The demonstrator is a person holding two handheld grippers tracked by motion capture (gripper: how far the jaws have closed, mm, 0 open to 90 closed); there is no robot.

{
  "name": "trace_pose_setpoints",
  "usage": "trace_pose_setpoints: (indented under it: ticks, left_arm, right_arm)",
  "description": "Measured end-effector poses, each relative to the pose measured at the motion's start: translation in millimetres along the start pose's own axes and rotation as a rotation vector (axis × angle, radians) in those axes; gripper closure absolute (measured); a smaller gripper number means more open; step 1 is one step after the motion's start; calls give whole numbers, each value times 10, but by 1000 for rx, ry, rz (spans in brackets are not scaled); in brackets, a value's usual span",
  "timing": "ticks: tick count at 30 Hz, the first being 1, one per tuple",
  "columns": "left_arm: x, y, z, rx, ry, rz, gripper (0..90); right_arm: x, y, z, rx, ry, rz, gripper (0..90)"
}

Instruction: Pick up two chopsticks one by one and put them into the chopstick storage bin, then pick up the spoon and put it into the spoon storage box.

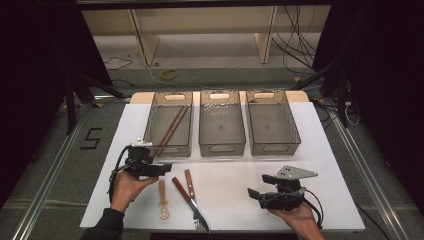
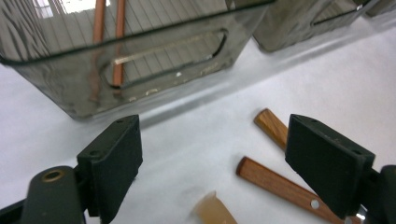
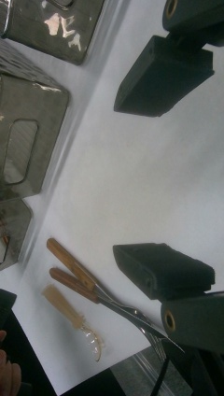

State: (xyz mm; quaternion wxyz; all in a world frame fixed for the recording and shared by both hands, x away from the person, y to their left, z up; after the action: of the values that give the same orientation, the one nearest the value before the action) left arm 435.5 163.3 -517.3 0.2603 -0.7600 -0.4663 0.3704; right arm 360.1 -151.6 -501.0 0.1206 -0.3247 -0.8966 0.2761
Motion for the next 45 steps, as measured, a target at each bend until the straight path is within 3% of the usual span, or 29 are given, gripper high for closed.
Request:
trace_pose_setpoints:
  ticks: [4, 25, 41, 45]
  left_arm:
    - [-14, 12, 91, 28, 13, -14, 198]
    - [33, 26, 367, 106, -4, -59, 259]
    - [-26, 22, 582, 187, 3, -51, 421]
    - [-34, 52, 639, 207, 23, -55, 469]
  right_arm:
    - [0, 8, 3, 0, -3, 0, 268]
    - [6, 18, -1, 2, -4, 0, 269]
    - [36, 19, -2, 10, -20, -1, 269]
    - [48, 22, 0, 14, -24, -1, 270]
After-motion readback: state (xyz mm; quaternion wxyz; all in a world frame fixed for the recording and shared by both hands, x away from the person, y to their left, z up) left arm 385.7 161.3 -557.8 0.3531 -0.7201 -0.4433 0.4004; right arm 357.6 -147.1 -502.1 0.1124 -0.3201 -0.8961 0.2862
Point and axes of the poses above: each handheld gripper's, and its own axes: y roughly forward along the jaws, z roughly out of its underside, x roughly to its left, the point moved 10 cm from there along y, roughly forward along the jaws, and after that the axes turned 11 degrees about -y, right-handed, at the moved point
